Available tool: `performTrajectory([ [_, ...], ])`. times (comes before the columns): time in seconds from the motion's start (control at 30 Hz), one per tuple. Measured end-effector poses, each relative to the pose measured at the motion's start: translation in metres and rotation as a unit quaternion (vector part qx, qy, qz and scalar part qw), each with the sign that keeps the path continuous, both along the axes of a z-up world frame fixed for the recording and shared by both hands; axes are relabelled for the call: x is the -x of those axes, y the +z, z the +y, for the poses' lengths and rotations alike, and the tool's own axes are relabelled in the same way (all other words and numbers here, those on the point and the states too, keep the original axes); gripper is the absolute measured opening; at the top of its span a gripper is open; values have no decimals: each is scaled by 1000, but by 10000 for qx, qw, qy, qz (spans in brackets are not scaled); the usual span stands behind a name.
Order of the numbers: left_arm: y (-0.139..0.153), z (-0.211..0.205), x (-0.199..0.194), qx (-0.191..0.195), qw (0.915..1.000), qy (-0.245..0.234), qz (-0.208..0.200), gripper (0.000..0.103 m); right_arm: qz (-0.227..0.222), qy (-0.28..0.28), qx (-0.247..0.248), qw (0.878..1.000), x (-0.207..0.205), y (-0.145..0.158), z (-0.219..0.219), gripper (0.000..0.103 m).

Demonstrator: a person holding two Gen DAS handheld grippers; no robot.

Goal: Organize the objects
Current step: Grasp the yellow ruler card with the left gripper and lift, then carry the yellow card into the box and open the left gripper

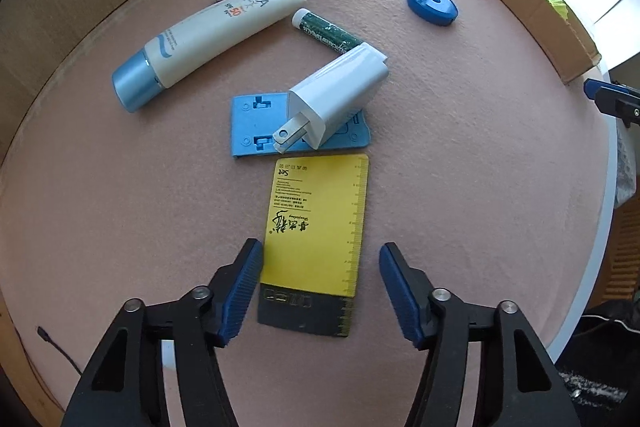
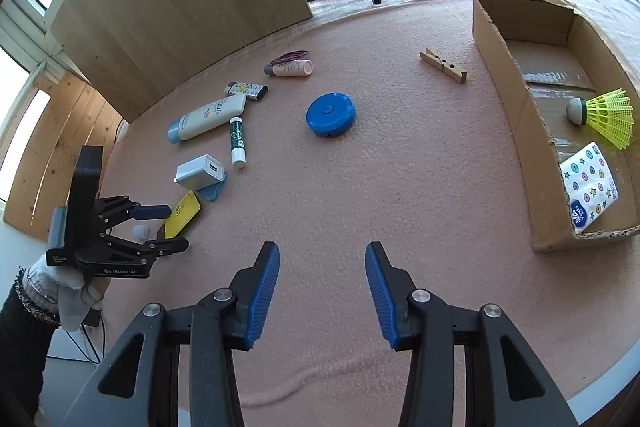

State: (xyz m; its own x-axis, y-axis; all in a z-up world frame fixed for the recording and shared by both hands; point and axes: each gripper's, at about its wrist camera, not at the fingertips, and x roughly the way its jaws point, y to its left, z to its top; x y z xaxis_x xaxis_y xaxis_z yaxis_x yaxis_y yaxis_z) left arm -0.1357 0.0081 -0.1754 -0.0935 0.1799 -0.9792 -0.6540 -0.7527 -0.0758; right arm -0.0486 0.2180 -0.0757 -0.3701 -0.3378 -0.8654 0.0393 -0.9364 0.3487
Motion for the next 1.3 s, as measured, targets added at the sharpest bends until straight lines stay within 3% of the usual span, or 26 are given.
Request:
performTrajectory([
  [0.03,1,1,-3,22,10000,27,41,52,-11,-7,5,10000,0,-1,3,41],
  [0.27,8,7,-17,-29,9983,550,206,51,-19,22,93,10000,-2,-4,14,41],
  [0.6,51,41,-63,-614,9898,1145,578,51,224,192,163,9994,0,8,25,41],
  [0.63,44,48,-66,-666,9897,1112,602,51,251,196,173,9993,0,10,27,41],
  [0.9,79,121,-55,-884,9876,741,1068,51,552,63,-63,9984,-3,29,57,41],
  [1.3,105,270,-45,-1452,9829,27,1133,51,728,-453,-545,9948,-15,39,132,41],
])
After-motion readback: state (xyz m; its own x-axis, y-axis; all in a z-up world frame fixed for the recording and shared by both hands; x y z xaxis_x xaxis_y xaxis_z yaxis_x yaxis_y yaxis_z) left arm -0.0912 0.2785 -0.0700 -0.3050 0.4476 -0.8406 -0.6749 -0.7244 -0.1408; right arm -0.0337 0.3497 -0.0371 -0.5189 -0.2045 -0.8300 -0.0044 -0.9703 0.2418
